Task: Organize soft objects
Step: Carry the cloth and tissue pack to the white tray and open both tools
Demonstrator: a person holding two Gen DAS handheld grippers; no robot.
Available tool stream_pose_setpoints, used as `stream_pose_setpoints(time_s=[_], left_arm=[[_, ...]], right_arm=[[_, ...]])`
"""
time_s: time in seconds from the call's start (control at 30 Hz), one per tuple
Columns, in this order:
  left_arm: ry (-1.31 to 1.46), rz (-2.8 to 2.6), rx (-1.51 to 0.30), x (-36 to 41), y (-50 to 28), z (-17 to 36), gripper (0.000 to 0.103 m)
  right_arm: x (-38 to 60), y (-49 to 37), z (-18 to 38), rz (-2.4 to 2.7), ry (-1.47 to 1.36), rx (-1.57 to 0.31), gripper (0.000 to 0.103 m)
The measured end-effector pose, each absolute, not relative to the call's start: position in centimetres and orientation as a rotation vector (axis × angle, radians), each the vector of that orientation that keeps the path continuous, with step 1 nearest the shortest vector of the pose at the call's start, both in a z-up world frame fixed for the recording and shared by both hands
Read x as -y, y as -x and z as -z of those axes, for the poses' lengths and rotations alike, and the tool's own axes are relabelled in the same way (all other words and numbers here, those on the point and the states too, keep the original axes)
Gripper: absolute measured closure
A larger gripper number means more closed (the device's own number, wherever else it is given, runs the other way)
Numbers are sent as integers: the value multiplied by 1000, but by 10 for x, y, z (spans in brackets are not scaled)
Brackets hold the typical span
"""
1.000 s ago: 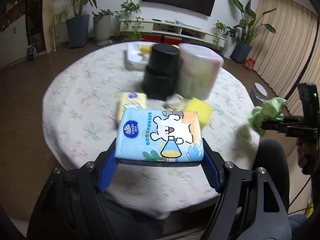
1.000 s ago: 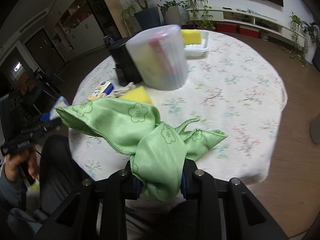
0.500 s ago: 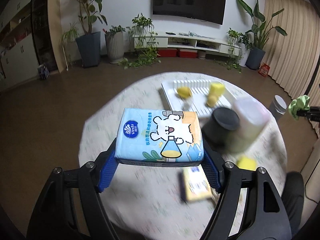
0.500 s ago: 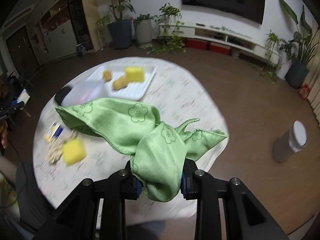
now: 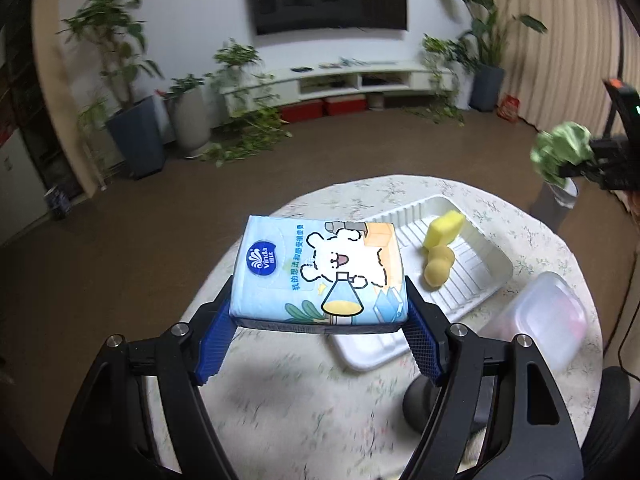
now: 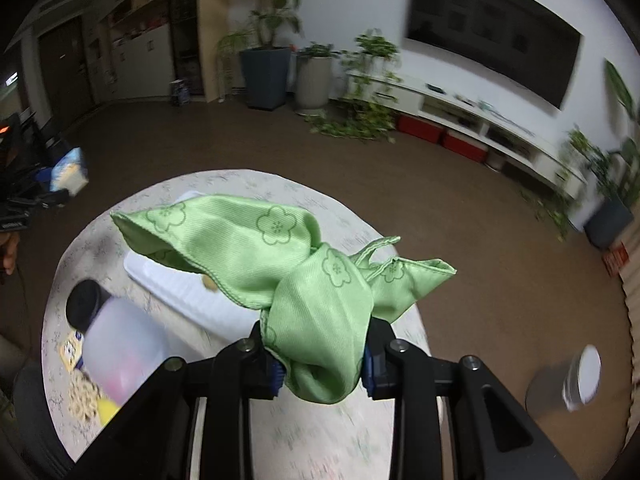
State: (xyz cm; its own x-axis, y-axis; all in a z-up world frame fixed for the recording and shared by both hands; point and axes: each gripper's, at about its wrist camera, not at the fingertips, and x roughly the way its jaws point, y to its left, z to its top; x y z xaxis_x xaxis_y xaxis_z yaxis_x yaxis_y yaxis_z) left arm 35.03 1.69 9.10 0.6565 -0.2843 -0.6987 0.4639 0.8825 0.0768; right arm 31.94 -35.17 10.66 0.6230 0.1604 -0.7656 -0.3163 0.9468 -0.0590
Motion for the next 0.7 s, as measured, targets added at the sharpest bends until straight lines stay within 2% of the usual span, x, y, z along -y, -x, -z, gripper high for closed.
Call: stream_pose_setpoints(time_s=[0.33,0.7], left_arm=[[-304,534,-822,33,-402,-30,30],[-362,609,-830,54,-414,9,30]], right_arm=[[254,-389,-49,-468,409,-940,71],[206,-412,-18,-569,536,-936,71]])
